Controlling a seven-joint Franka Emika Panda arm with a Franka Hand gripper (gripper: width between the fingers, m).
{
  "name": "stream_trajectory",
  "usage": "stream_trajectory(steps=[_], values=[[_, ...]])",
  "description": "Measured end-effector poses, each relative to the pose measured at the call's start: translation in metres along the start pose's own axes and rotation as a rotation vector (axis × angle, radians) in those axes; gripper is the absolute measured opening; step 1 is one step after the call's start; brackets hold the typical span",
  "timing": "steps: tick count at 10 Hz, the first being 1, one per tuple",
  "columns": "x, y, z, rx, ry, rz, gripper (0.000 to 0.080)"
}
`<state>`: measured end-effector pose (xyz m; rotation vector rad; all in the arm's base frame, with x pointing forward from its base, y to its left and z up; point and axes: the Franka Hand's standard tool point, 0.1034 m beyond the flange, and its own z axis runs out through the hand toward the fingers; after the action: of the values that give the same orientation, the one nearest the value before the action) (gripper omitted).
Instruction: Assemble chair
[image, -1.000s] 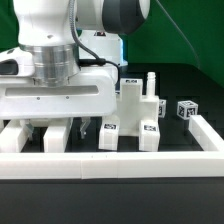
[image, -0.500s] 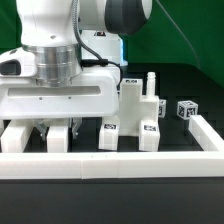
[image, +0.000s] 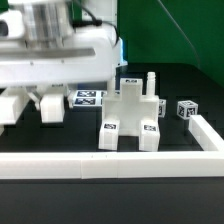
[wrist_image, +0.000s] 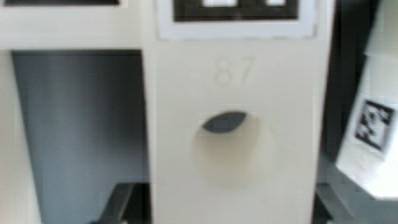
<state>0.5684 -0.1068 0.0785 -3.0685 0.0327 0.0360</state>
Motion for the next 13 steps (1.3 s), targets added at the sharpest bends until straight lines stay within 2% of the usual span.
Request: stream_trajectory(steps=[2,3,4,8,10,11,12,13], values=[[0.003,-0.017,-0.026,0.01,0.018,0.019,0.0284],[0.003,-0.03,-0.034,0.01,0.026,0.051,0.0284],[0.006,-0.044,-0.033,0.01,0.026,0.072,0.0284],[0.004,-0.044,-0.031,0.011,0.022,0.129,0.0284],[-0.012,-0.059,-0.043,0.029,0.023,0.166,0.0284],[-0.019,-0.073,-0.049,0.03,0.022,0.205,0.0284],[-0.021,-0.095,-0.055,0.026,0.025,0.225,0.0284],[-0.02,-0.117,-0.054,0.024,0.026,0.23,0.0284]])
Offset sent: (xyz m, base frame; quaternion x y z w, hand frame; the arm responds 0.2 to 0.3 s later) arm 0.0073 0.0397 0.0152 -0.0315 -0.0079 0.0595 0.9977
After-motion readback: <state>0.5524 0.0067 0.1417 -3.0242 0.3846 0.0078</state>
